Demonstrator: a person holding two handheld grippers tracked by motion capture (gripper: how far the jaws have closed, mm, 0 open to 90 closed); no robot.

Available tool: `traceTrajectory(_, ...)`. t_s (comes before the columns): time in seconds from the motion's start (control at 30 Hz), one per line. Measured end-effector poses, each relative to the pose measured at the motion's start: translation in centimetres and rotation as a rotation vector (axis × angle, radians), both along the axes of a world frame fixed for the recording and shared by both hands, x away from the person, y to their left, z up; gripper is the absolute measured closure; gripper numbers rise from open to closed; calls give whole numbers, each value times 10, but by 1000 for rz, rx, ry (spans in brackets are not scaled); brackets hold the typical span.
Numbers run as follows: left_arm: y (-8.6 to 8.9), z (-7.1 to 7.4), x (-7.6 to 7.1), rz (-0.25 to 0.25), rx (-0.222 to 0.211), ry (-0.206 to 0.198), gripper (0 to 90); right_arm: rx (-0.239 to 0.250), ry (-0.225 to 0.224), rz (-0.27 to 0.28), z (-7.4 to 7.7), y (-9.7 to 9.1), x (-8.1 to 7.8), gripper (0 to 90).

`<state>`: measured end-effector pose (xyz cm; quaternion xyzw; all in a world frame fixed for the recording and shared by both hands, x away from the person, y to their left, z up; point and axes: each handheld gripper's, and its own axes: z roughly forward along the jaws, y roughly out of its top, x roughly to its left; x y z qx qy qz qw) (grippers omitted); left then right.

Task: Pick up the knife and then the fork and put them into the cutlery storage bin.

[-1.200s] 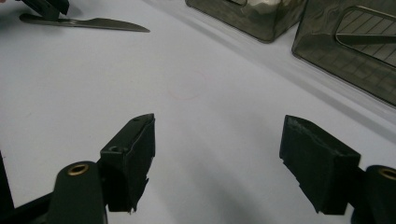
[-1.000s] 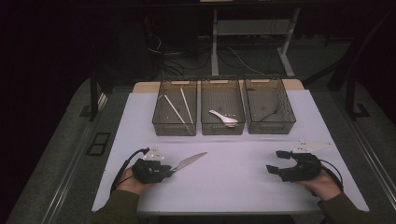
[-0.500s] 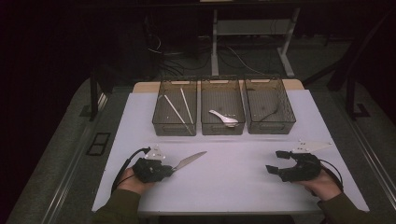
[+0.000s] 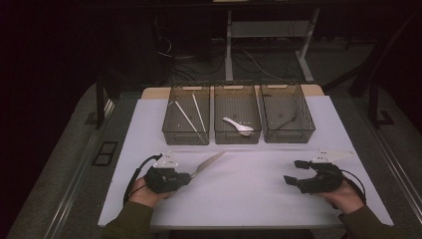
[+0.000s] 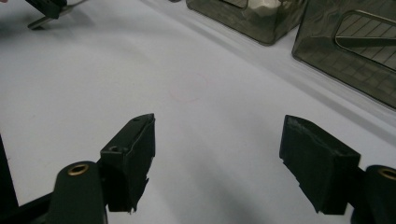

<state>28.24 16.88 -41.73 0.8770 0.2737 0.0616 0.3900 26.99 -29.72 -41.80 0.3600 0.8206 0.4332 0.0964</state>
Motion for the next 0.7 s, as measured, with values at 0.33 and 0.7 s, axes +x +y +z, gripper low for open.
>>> traceTrajectory(0.33, -18, 22, -6, -20, -151, -66, 792, 20, 0, 4, 3, 0, 0, 254)
traceTrajectory(0.7, -63, 30, 2, -2, -178, -106, 793, 154, 20, 6, 20, 10, 9, 260)
